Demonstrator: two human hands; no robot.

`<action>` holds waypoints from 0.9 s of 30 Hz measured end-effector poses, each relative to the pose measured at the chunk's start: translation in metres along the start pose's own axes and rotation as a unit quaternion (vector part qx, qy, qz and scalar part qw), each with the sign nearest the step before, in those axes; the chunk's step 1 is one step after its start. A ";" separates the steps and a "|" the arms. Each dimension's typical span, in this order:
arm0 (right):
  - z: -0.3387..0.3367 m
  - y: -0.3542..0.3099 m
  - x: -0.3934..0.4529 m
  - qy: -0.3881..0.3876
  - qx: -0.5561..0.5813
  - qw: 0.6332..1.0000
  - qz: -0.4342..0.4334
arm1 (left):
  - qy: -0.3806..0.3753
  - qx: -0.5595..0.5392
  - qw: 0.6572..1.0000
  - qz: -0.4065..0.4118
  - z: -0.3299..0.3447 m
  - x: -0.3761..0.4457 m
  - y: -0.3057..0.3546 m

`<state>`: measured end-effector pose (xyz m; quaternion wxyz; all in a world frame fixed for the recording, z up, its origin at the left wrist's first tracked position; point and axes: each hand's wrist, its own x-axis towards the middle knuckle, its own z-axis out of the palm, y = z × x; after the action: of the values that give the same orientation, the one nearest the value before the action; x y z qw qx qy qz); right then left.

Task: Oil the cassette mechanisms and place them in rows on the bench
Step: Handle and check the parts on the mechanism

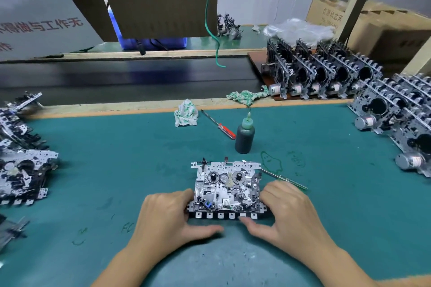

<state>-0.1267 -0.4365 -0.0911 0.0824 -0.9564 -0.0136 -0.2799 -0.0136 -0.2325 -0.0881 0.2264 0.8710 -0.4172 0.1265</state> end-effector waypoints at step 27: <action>-0.009 -0.006 0.001 -0.036 0.065 0.997 0.002 | 0.008 -0.021 0.997 -0.079 -0.004 -0.004 0.007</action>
<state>-0.1316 -0.4318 -0.0824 0.1443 -0.9586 -0.0326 -0.2434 -0.0219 -0.2314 -0.0840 0.2567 0.8953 -0.3482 0.1063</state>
